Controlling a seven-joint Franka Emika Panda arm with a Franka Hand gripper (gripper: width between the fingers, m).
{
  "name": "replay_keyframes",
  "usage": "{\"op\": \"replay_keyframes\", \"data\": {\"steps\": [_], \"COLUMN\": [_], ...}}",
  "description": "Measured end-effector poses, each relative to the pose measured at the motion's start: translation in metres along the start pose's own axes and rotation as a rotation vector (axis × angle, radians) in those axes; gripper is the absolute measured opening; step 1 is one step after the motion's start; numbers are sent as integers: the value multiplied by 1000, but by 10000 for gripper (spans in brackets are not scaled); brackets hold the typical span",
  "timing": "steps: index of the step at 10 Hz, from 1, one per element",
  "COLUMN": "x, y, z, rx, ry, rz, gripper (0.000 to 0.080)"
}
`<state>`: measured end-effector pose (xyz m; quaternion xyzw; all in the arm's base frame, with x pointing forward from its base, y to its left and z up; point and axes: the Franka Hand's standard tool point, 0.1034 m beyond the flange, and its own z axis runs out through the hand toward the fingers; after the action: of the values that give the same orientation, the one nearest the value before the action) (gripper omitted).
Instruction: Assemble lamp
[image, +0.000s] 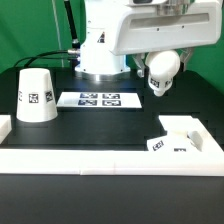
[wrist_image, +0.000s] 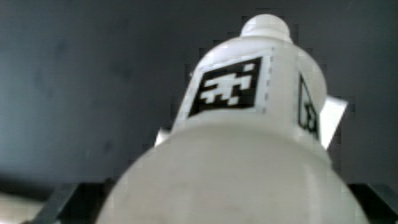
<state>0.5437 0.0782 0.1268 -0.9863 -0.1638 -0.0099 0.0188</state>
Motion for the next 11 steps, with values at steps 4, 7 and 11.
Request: {"op": "replay_keyframes", "data": {"steps": [4, 7, 11], "x": [5, 7, 38], "y": [9, 9, 14], "z": [-1, -1, -17], "rx": [-67, -72, -92], "ry": [241, 249, 270], "rz": [-51, -65, -182], "gripper": [576, 576, 576]}}
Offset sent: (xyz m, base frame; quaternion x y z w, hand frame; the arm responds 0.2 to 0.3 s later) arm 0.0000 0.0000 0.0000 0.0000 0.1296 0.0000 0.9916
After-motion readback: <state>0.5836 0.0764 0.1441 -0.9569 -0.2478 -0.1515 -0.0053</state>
